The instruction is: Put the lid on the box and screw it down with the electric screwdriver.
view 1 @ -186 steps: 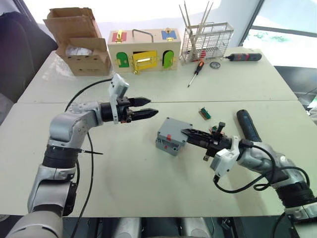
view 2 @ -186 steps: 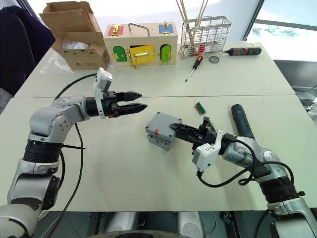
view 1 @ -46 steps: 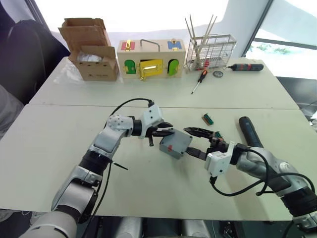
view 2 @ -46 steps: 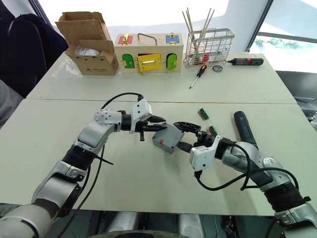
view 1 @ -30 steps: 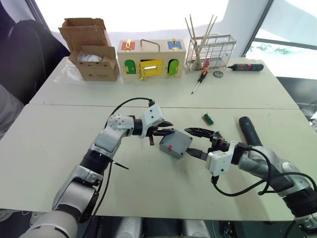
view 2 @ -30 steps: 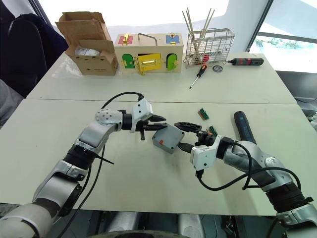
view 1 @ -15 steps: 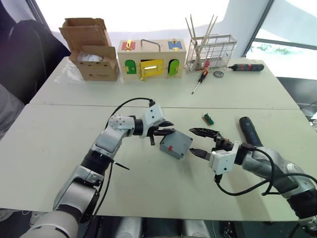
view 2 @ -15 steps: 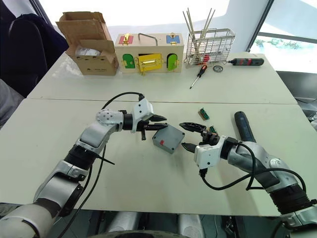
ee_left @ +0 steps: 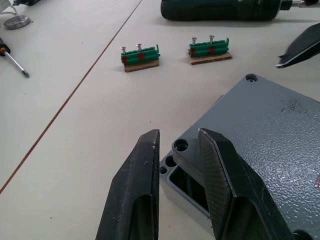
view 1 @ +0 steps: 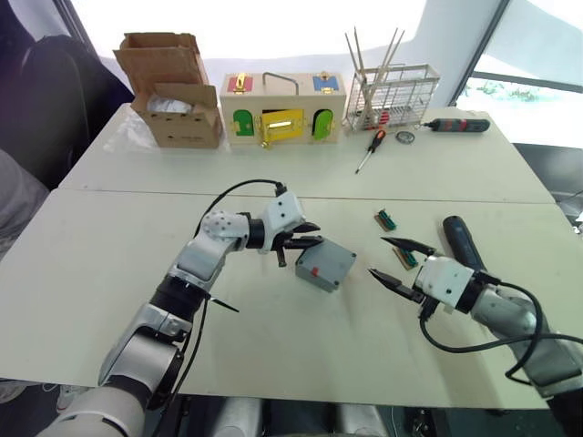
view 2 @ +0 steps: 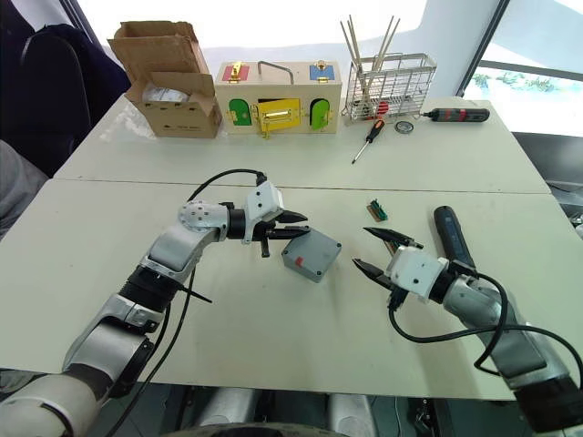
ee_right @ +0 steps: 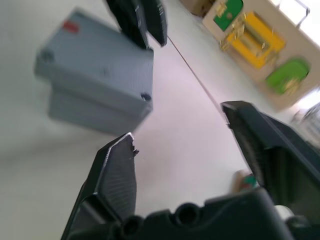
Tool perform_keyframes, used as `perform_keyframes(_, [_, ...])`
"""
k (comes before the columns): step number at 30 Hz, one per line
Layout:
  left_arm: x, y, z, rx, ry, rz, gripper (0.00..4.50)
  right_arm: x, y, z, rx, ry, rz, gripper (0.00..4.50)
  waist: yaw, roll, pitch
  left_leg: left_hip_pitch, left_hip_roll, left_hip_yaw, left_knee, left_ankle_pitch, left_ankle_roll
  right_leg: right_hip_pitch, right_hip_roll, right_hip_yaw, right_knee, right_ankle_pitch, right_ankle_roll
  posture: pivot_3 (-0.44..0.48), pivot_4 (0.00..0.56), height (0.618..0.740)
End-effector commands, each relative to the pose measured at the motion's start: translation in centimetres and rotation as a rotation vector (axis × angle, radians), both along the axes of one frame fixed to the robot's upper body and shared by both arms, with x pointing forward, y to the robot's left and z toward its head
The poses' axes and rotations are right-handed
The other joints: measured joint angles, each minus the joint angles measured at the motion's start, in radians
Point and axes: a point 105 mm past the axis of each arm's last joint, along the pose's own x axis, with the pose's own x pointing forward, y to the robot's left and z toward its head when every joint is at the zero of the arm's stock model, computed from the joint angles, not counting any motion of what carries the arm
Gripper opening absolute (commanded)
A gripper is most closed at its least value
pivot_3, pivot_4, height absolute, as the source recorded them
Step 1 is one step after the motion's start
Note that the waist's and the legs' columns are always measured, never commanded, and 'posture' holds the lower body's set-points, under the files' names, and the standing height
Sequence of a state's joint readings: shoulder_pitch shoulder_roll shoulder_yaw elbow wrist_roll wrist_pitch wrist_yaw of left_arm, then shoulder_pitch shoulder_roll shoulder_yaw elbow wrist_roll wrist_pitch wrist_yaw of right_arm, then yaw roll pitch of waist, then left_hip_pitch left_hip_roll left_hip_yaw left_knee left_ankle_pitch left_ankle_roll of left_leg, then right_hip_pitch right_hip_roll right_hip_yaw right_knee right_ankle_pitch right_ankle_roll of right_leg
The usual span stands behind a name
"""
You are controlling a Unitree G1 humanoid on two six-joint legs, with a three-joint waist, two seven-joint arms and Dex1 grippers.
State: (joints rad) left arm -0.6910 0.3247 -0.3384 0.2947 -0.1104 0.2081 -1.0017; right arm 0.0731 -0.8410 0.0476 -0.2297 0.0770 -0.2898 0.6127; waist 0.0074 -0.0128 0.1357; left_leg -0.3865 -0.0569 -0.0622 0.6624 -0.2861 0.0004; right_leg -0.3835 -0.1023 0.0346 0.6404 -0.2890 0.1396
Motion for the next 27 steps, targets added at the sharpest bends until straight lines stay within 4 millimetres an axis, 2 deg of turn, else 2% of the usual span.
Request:
perform_keyframes(1, [-0.4,1.4,-4.6,0.139,0.122,0.042,1.20,-1.2,0.9,0.2,0.110,0.151,0.020,1.55,0.002,0.000,0.000,0.000,0.000,0.000,0.000,0.000,0.000,0.001,0.000,0.000,-0.001,0.000,0.000,0.000,0.150,0.730])
perform_keyframes(4, [-0.3,1.4,-4.5,0.139,0.119,0.042,1.20,-2.4,1.6,-1.0,0.163,0.304,0.017,0.06,0.006,0.000,0.000,0.001,0.000,-0.001,0.000,-0.001,0.001,0.002,0.000,-0.001,-0.003,0.000,0.000,0.000,0.150,0.730])
perform_keyframes(9, [-0.3,1.4,-4.4,0.138,0.115,0.040,1.20,-3.9,2.3,-2.2,0.204,0.481,0.024,0.06,0.005,0.000,0.000,0.001,0.000,-0.002,0.000,-0.001,0.001,0.004,-0.001,-0.003,-0.006,0.000,0.000,0.000,0.150,0.730])
perform_keyframes(20, [-0.2,1.0,-3.7,0.124,0.098,0.034,1.20,-3.2,4.5,-1.8,0.335,0.511,0.025,0.06,0.005,0.000,0.000,0.000,0.000,-0.005,0.000,-0.001,0.001,0.006,-0.001,-0.006,-0.008,0.000,0.000,0.000,0.150,0.730])
perform_keyframes(27, [-0.1,0.7,-3.2,0.104,0.080,0.034,1.20,-2.7,5.1,-1.4,0.364,0.504,0.027,0.06,0.006,0.000,0.000,0.000,0.000,-0.006,0.000,-0.001,0.001,0.006,-0.001,-0.007,-0.008,0.000,0.000,0.000,0.150,0.730])
